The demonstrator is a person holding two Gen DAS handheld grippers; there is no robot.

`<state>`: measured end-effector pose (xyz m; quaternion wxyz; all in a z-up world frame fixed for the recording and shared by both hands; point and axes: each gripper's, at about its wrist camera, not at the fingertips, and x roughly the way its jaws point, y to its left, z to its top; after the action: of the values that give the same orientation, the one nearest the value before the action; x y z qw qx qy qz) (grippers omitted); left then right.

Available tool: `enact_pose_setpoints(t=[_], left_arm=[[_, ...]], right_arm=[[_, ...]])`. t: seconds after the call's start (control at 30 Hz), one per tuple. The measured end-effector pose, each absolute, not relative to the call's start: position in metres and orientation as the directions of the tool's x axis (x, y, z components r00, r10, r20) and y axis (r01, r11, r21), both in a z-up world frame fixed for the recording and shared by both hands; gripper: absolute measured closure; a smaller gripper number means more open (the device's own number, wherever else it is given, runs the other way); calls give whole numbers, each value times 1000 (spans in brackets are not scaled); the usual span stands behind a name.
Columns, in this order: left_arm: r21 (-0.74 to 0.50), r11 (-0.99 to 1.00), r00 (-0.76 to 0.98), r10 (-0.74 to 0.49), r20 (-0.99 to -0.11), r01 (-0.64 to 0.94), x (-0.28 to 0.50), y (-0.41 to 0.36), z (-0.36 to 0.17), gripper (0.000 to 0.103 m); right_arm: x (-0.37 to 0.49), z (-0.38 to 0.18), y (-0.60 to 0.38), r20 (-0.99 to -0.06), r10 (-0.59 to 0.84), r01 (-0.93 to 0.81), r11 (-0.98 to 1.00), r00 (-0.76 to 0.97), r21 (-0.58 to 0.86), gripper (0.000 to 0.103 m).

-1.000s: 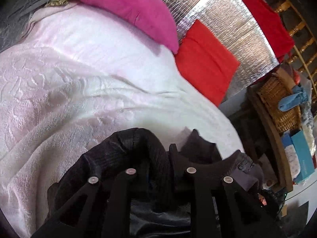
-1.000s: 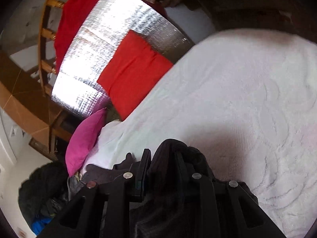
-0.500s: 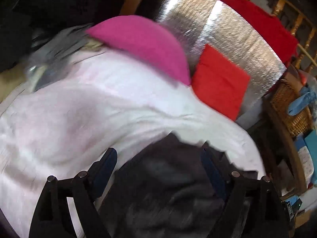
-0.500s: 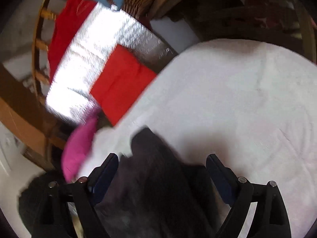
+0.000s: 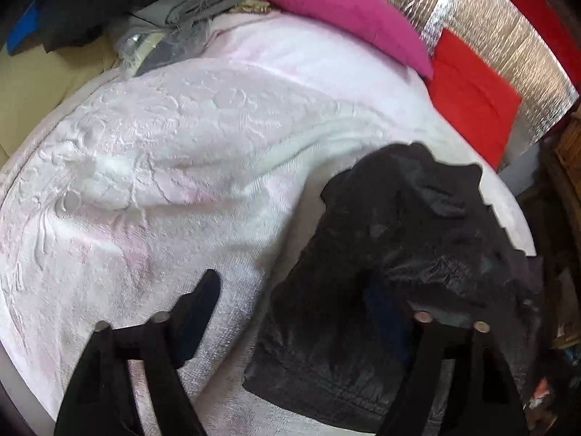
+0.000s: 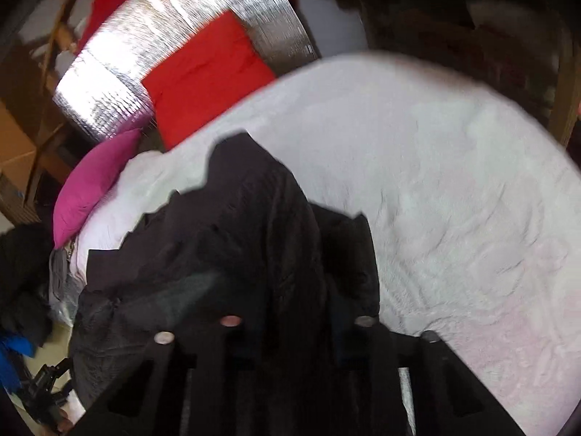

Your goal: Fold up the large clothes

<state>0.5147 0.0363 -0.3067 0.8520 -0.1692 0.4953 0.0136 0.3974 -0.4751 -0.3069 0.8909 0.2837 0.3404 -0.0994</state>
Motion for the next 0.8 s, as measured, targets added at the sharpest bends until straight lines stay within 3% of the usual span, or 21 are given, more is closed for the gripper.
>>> enact_pose_setpoints(t=[0.13,0.27,0.37,0.4,0.47,0.5,0.57,0.63,0.8], left_arm=[[-236,955,505,-117,-855,-178,524,25,-307,26],[-213,956,487,-90,-868,-202,530,20,-310,21],[-210,955,480,-87,-873,-209,532,20,-308,21],[-204,957,480,-82,-873,-208,533,20,-307,21],[-183,961,479,-64,-875,-205,534,20,-306,21],[-177,962,479,-59,-876,-206,534,20,-306,21],[-165,964,482,-45,-875,-209,536,18,-304,21],[-160,963,479,-38,-877,-216,539,17,-304,21],[-191,954,463,-65,-884,-231,543,17,-308,21]], right_arm=[[378,-280,-466,-606,-63,360,851,793,382,83],[398,-325,-477,-736,-32,424,834,676,353,80],[399,-320,-485,-733,-1,423,817,680,392,74],[398,-314,-489,-727,4,420,814,687,402,68],[394,-300,-499,-692,-1,419,797,722,436,19],[393,-293,-503,-667,-14,420,786,745,453,15],[396,-278,-509,-605,-30,392,787,796,477,15],[417,-271,-509,-612,-9,364,811,791,458,15],[509,-285,-503,-767,-8,393,862,642,320,15]])
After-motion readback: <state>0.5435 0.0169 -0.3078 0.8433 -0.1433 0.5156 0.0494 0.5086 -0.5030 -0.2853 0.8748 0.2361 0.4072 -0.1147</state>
